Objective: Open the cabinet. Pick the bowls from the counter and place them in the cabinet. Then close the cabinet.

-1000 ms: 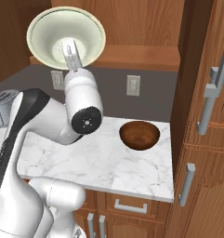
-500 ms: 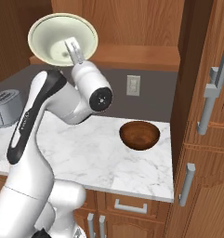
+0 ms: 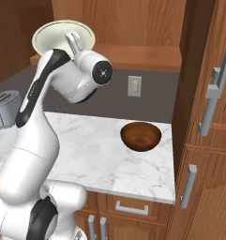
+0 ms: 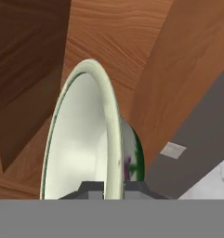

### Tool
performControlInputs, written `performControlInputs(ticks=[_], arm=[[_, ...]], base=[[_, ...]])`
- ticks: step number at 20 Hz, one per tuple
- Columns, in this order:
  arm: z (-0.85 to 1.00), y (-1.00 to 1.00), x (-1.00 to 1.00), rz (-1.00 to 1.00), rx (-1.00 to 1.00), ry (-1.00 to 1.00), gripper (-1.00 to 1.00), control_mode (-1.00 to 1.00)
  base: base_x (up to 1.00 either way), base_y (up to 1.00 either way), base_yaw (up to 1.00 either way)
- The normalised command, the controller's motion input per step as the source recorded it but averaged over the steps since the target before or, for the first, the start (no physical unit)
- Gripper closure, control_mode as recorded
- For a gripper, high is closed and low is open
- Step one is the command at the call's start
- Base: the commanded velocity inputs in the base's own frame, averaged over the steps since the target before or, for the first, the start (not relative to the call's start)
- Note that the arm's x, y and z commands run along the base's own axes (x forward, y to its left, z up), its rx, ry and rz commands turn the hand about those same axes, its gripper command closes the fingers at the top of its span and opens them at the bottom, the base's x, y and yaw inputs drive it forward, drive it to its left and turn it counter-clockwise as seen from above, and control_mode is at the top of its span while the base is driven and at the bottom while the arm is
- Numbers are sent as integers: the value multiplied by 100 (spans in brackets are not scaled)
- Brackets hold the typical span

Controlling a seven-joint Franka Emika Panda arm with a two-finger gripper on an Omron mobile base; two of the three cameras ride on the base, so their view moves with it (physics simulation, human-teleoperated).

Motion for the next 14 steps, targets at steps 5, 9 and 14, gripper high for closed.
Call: performControlInputs(ticks=[5,9,14], arm=[[0,39,70,0,-12,0,100,-100],[0,32,71,0,-9,1,100,-100],[0,14,67,0,-5,5,100,-100]], base=[[0,0,0],[0,0,0],[0,0,0]])
